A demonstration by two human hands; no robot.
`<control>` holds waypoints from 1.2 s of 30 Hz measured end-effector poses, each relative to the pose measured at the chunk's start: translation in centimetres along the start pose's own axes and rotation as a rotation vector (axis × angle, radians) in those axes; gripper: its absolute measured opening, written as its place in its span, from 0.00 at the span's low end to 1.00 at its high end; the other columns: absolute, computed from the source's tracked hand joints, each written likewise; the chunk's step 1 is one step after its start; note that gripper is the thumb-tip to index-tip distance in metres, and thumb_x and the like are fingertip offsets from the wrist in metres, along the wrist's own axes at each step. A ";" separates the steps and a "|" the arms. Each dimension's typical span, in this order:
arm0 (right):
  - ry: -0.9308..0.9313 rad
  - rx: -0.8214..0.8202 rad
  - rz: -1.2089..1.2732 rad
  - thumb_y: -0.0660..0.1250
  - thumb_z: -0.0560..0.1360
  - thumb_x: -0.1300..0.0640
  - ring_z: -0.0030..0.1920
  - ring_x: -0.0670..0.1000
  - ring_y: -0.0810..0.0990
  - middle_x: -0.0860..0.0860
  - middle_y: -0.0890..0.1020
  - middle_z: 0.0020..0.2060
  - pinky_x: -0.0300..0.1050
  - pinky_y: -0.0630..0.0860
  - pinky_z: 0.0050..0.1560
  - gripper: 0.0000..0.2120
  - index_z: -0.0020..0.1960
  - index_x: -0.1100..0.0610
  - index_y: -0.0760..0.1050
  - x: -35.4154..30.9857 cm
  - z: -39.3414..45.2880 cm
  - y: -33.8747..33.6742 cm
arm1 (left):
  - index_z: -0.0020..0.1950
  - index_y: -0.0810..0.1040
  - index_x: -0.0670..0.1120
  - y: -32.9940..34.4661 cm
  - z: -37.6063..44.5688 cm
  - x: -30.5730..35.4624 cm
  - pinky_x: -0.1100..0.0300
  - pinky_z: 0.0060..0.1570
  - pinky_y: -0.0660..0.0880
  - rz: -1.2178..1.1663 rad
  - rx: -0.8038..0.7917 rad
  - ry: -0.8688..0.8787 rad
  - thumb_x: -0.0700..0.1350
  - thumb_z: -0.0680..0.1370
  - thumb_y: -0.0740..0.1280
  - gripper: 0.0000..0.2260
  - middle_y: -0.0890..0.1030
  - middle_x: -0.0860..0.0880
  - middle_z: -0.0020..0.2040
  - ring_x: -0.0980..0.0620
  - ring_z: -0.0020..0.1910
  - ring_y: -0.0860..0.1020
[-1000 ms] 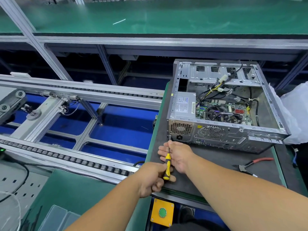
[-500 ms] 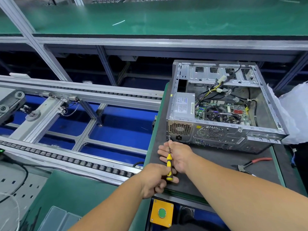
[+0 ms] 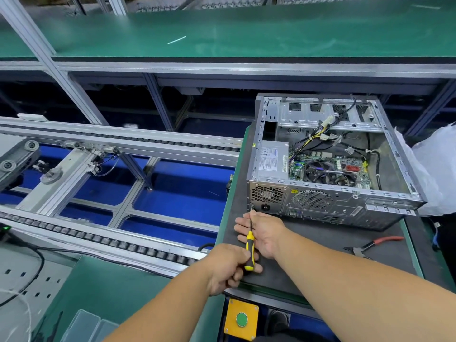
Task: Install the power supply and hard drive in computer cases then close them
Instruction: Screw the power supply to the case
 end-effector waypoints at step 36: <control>0.027 -0.033 0.012 0.57 0.87 0.51 0.37 0.53 0.87 0.53 0.88 0.41 0.54 0.81 0.49 0.14 0.53 0.57 0.76 -0.1 0.8 -0.4 | 0.45 0.78 0.42 1.2 0.5 0.9 0.63 0.25 0.63 0.241 0.325 0.042 0.47 0.78 0.74 0.10 0.81 0.48 0.35 0.55 0.24 0.68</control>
Point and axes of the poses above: each hand's wrist, its own z-axis towards the middle knuckle, its own y-axis out of the palm, x = y × z, the point moved 1 cm from there along z, towards the middle knuckle
